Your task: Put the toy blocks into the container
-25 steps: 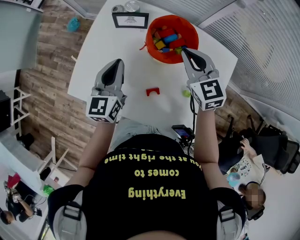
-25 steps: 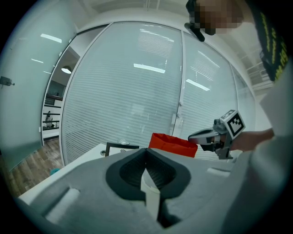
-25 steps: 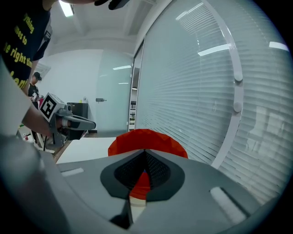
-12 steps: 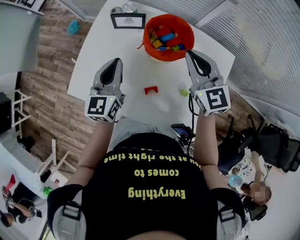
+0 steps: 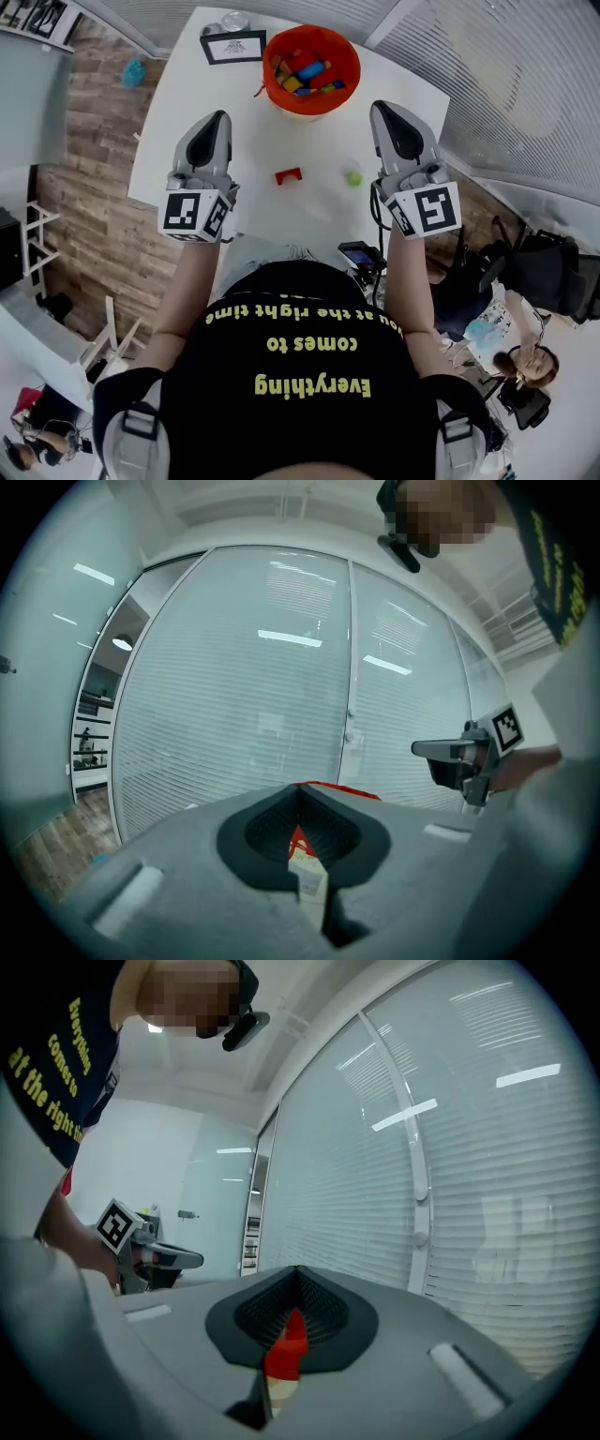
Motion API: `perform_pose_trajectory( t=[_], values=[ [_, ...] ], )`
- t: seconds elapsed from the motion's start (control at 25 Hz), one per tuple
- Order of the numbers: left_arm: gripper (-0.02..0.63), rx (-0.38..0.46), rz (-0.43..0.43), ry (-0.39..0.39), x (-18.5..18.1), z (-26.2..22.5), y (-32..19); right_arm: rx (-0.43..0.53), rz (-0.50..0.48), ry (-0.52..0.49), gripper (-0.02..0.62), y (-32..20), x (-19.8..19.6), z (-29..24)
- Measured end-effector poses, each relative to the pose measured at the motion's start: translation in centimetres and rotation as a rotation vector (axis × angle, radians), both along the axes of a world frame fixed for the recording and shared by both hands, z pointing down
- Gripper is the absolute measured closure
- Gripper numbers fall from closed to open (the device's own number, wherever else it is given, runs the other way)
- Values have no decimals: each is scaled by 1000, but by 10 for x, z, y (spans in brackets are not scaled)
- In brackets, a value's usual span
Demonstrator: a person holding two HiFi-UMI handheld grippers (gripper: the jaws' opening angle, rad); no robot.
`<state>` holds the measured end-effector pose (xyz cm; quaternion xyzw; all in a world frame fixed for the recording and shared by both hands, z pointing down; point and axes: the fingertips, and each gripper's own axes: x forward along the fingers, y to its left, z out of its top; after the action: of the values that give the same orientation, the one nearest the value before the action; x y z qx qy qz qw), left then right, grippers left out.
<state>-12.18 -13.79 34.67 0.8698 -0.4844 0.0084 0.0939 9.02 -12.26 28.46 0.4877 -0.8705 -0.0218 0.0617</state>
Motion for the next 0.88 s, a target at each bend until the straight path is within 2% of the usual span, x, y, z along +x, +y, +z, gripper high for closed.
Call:
perform_pose_trajectory(
  t=[0.4,0.88],
  values=[
    [606,63,33,-9,10,-26,12,57,67,-167,589,28,24,-19],
    [607,77,30,-15,8,-30,15,49,65,-162,589,37,23,-13]
  ],
)
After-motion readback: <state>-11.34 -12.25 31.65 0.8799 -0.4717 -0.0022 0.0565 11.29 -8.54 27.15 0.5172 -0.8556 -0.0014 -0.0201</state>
